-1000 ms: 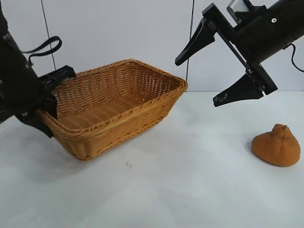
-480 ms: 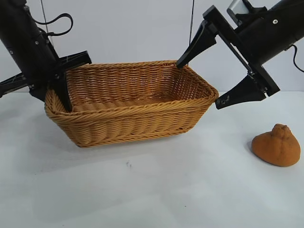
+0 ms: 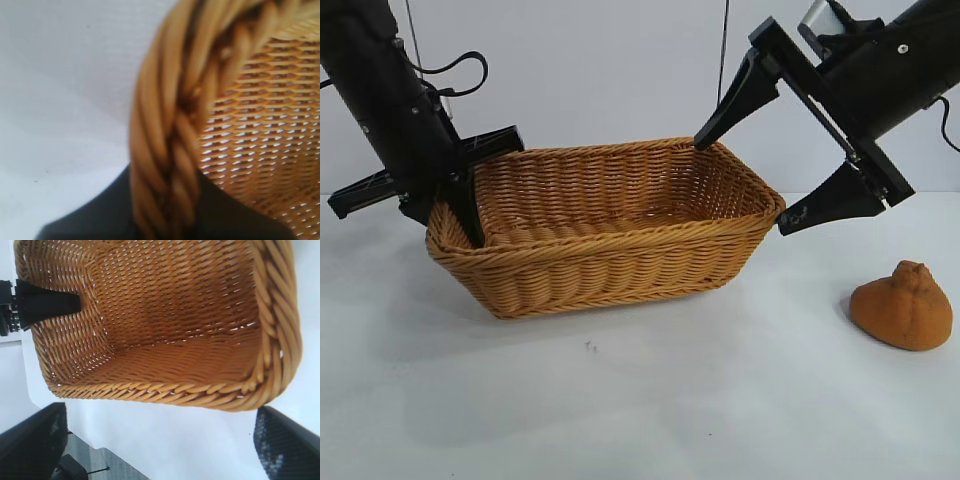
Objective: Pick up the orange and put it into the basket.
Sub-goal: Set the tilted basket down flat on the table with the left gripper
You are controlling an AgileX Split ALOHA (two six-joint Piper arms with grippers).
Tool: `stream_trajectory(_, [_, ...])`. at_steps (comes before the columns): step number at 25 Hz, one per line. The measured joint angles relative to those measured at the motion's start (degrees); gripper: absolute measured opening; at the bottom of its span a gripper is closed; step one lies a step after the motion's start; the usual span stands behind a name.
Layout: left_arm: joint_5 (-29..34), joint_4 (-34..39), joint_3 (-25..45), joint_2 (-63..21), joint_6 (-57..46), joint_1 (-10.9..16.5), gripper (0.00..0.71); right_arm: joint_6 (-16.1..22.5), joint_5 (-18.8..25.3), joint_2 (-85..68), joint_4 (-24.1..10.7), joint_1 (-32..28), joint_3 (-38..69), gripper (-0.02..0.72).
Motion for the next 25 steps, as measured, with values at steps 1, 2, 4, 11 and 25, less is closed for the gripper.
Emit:
stream_trajectory(1, [0.07,-0.07,-0.01,0.00,0.00,0.06,0.085,0.00,-0.07,0.00,0.04,0.00,0.00,0.694])
stream_trajectory(2, [0.31,-0.07,-0.01,0.00,0.00,0.08,0.085,0.00,-0.08,0.00,0.04,0.00,0.00,0.694])
stream_trajectory(4, [1.04,0.04,-0.01,0.00,0.43,0.08,0.085,0.00,-0.08,0.00,0.09,0.00,0.00,0.694])
stream_trajectory(11, [4.92,0.19,-0.01,0.00,3.42,-1.31,0.085,0.00,-0.08,0.00,0.11,0.00,0.00,0.694])
stream_trajectory(25, [6.28,-4.17,-0.06,2.21,5.66,-1.78,0.085,0.00,-0.08,0.00,0.27,0.07,0.00,0.694])
